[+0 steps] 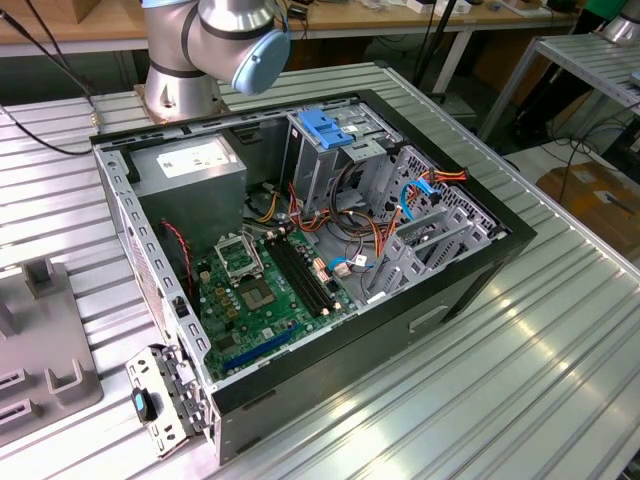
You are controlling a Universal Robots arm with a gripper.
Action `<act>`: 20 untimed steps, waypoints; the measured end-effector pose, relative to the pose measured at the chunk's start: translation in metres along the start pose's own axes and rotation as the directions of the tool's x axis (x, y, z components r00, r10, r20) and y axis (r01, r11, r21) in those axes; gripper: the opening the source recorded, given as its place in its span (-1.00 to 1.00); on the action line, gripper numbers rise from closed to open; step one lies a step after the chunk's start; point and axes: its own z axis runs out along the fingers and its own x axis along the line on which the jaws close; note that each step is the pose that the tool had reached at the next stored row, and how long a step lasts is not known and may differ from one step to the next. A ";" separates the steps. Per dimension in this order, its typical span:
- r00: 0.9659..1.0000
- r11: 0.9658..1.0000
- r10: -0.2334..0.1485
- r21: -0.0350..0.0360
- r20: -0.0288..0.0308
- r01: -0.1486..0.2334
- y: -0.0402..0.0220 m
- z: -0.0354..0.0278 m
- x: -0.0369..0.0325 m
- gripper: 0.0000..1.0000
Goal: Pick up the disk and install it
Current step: 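Pick up the disk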
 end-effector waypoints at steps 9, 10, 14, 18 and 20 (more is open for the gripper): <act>0.999 0.999 -0.039 0.001 0.000 0.039 0.0002 0.0041 -0.0003 0.33; 0.999 0.999 -0.041 0.001 0.000 0.041 0.0002 0.0038 -0.0003 0.33; 0.999 0.999 -0.051 0.001 0.001 0.051 0.0002 0.0028 -0.0003 0.33; 0.999 0.999 -0.051 0.001 0.000 0.051 0.0002 0.0027 -0.0003 0.33; 0.999 0.999 -0.051 0.001 0.000 0.051 0.0002 0.0027 -0.0003 0.33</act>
